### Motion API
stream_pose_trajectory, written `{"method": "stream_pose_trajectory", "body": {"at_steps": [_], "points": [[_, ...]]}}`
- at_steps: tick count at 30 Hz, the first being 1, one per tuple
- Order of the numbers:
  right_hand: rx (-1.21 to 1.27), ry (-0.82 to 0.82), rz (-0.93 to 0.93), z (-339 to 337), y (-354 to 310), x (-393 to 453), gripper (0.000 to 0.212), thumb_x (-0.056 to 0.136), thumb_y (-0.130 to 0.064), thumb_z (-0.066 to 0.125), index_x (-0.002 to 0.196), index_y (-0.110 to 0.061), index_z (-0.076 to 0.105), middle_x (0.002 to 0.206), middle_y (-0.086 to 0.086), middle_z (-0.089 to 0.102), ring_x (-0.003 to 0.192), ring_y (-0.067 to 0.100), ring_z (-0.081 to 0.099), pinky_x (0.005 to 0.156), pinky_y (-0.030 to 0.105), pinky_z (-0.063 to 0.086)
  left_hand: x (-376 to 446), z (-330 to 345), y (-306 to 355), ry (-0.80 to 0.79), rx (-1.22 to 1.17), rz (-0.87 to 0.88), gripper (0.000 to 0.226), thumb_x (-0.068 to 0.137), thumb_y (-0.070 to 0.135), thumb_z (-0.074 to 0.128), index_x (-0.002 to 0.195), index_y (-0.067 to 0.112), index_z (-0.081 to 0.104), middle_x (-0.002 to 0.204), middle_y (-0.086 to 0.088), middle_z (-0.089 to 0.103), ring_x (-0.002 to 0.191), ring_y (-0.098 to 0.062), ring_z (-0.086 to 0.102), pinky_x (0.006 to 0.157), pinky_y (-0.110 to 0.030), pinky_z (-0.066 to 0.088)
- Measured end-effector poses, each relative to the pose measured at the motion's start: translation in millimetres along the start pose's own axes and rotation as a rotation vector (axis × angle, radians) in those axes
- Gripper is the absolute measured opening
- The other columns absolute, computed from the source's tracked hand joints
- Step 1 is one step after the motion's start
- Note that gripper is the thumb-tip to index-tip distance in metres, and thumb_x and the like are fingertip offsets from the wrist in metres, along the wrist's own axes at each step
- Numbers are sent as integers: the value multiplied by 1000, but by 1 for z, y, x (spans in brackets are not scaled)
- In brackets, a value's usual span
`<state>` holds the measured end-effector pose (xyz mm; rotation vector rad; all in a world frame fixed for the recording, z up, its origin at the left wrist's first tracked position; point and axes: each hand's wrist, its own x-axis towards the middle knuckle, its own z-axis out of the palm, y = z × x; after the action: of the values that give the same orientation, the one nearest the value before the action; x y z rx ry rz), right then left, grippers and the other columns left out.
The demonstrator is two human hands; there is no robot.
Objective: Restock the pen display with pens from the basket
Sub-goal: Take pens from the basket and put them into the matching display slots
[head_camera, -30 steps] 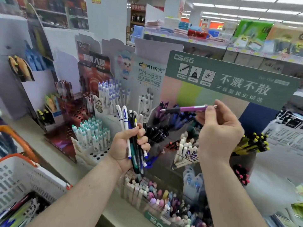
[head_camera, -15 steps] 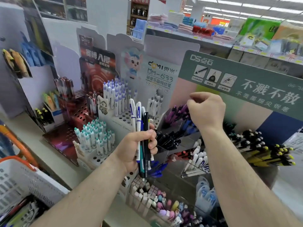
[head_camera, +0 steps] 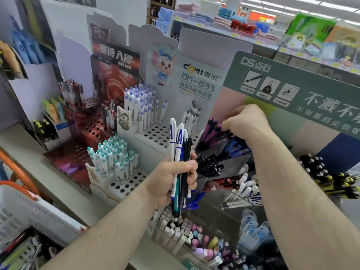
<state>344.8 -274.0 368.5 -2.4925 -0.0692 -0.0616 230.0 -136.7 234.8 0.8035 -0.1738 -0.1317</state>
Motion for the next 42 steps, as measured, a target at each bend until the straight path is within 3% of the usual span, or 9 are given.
{"method": "stream_pose_trajectory", "body": {"at_steps": [3, 6, 8, 11, 15, 20, 27, 39, 42], "points": [[-94, 42, -50, -6, 1, -3, 46, 74, -9, 74, 119, -15, 67, 116, 2, 69, 107, 25, 63, 93, 37, 53, -1, 4, -3, 12, 15, -7, 26, 75, 8, 65, 99, 11, 54, 71, -2, 50, 55, -14, 44, 54, -27, 40], [18, 219, -187, -11, 5, -37, 24, 81, -17, 71, 104, -21, 73, 96, -8, 71, 95, 13, 66, 87, 30, 53, -5, 10, -7, 45, 53, 11, 20, 79, 5, 59, 98, 9, 55, 71, -4, 48, 55, -16, 45, 53, -28, 41], [200, 70, -264, -2, 9, -72, 9, 82, -32, 76, 83, -22, 75, 72, -12, 71, 72, 3, 65, 69, 22, 53, -9, 13, -10, 56, 98, 5, 17, 78, 6, 60, 95, 9, 57, 70, -6, 48, 55, -17, 45, 53, -29, 43], [288, -150, -233, 25, 26, -100, 28, 78, -49, 79, 77, -22, 72, 69, -7, 71, 61, 6, 65, 57, 25, 53, -14, 21, -19, 70, 223, -17, 5, 79, 12, 63, 81, 9, 59, 66, -7, 49, 54, -19, 47, 53, -29, 44], [508, -202, -179, 32, 46, -108, 14, 85, -22, 79, 84, -12, 70, 62, 6, 70, 45, 21, 61, 44, 31, 51, -20, 33, -30, 98, 203, -31, 15, 83, 20, 60, 76, 7, 59, 67, -5, 56, 54, -17, 50, 52, -28, 42], [495, 23, -200, 24, 69, -112, 11, 81, -16, 67, 74, -22, 72, 59, -1, 70, 57, 18, 68, 59, 38, 58, -21, 44, -38, 166, 198, -42, 19, 85, 24, 63, 82, 6, 64, 73, -9, 61, 55, -18, 52, 52, -28, 43], [1065, 388, 69, -3, 104, -117, 15, 87, 3, 61, 83, -9, 70, 66, 8, 68, 50, 16, 67, 48, 23, 53, -23, 44, -43, 245, 76, -62, 11, 78, 18, 68, 79, 14, 59, 69, -5, 50, 50, -14, 40, 48, -26, 35], [1323, 247, 272, 6, 114, -122, 12, 93, 1, 61, 89, -9, 67, 71, 8, 71, 62, 17, 72, 56, 22, 57, -14, 58, -46, 451, -131, 196, 26, 93, 20, 52, 69, 15, 61, 65, 2, 46, 50, -10, 37, 48, -22, 34], [1338, 354, 164, -2, 106, -111, 14, 93, 3, 61, 90, -8, 68, 77, 10, 69, 61, 16, 71, 59, 23, 58, -16, 54, -43, 434, -160, 206, 17, 96, 17, 50, 80, 17, 56, 69, 2, 49, 51, -10, 39, 47, -22, 38]]}}
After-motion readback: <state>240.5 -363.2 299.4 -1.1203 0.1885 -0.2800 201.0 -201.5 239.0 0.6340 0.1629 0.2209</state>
